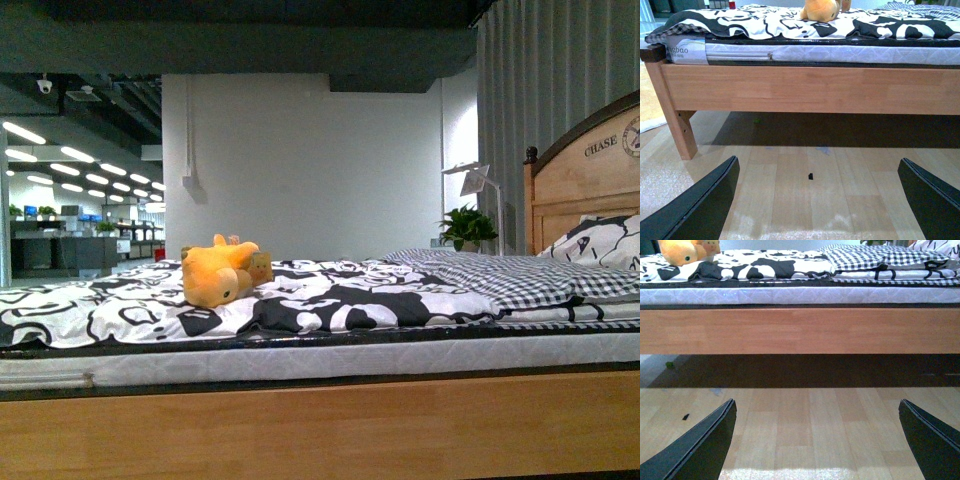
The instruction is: Put away toys
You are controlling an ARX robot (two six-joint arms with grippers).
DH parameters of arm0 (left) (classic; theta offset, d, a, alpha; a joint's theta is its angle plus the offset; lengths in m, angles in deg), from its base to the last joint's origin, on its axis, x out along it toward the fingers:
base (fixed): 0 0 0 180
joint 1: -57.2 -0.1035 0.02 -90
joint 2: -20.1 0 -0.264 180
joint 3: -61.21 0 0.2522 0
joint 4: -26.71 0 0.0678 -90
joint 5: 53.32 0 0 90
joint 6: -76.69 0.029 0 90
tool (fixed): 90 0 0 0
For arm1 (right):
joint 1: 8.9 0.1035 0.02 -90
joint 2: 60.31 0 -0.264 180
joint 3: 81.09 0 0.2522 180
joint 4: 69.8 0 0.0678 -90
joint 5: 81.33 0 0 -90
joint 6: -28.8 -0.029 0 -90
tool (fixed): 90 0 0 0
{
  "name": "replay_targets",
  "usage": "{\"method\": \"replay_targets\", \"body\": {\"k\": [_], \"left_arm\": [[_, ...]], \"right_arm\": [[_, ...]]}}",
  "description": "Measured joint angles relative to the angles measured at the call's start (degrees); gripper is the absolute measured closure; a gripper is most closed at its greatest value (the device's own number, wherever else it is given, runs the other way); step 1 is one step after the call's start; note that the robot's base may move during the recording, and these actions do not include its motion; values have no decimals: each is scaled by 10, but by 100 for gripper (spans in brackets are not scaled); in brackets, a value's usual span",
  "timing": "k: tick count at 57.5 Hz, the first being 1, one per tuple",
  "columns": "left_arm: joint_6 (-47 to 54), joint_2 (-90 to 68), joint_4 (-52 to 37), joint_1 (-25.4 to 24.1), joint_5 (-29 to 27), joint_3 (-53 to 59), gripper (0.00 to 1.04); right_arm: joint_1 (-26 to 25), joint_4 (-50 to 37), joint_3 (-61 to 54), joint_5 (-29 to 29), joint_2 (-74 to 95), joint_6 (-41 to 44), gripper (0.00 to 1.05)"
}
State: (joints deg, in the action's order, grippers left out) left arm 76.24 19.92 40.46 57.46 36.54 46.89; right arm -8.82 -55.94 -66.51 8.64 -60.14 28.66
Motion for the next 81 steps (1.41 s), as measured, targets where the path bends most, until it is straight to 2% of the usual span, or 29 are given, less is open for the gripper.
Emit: {"method": "replay_targets", "body": {"k": [81], "left_arm": [[0,0,0,0,1,0,6]], "right_arm": [[0,0,0,0,0,0,7]]}}
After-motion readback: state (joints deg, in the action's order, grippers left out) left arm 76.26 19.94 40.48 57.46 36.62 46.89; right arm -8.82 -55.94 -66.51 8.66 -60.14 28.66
